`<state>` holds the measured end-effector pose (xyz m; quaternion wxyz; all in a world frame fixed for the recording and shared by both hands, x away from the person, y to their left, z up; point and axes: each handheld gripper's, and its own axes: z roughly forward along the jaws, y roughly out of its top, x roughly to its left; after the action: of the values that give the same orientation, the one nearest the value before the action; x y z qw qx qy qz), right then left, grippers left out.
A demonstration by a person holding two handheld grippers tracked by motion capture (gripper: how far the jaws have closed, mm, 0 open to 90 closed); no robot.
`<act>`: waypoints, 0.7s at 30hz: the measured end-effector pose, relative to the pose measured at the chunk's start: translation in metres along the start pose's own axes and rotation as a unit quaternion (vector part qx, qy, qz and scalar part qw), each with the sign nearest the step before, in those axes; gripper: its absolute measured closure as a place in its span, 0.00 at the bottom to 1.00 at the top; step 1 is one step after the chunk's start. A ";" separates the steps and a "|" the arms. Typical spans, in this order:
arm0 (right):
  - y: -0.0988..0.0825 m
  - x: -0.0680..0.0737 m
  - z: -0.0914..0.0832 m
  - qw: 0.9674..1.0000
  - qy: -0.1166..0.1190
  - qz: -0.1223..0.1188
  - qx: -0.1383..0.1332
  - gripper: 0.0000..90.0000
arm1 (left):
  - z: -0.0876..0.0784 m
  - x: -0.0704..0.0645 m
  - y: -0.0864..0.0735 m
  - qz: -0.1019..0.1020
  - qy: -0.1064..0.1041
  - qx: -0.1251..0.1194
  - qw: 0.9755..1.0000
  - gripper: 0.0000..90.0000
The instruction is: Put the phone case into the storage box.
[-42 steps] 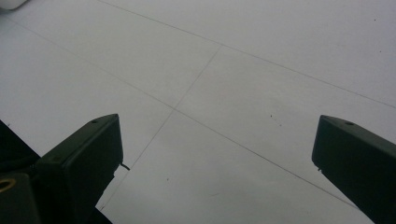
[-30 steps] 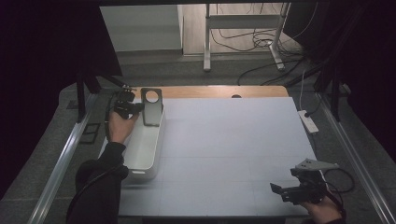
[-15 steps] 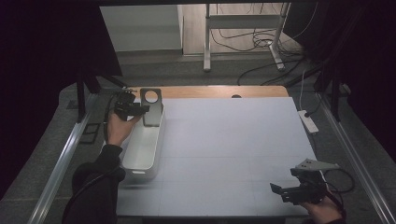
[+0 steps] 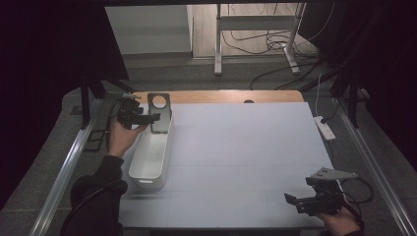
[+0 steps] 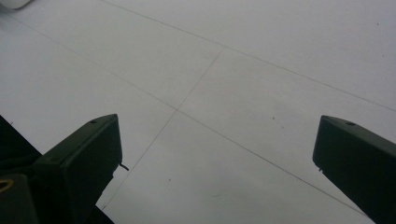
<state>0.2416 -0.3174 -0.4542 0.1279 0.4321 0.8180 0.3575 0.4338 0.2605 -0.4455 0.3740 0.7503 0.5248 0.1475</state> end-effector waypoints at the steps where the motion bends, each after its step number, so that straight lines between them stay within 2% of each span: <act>1: 0.000 0.000 0.000 1.000 0.000 0.000 0.000 0.01 | -0.001 0.000 -0.001 -0.003 -0.008 -0.002 1.000 0.13; 5: 0.000 0.000 0.000 1.000 0.001 -0.003 -0.002 0.01 | -0.005 0.000 -0.005 -0.012 -0.034 -0.010 0.999 0.09; 9: 0.000 0.001 -0.001 1.000 0.000 -0.005 -0.001 0.01 | -0.009 -0.005 -0.009 0.002 -0.045 -0.015 0.999 0.05; 11: 0.000 0.001 0.000 1.000 -0.001 -0.006 0.000 0.01 | -0.011 -0.007 -0.011 0.013 -0.039 -0.016 0.999 0.04; 15: 0.000 0.002 0.000 1.000 -0.001 -0.007 0.000 0.01 | -0.015 -0.010 -0.014 0.030 -0.040 -0.027 0.998 0.03; 18: 0.000 0.002 0.000 1.000 -0.001 -0.007 0.000 0.01 | -0.016 -0.012 -0.015 0.034 -0.040 -0.028 0.998 0.03; 21: 0.000 0.002 0.001 1.000 -0.001 -0.007 0.001 0.01 | -0.019 -0.016 -0.018 0.045 -0.036 -0.051 0.997 0.02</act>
<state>0.2409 -0.3154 -0.4542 0.1310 0.4268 0.8214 0.3550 0.4033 0.2572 -0.4426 0.4231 0.7580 0.4686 0.1640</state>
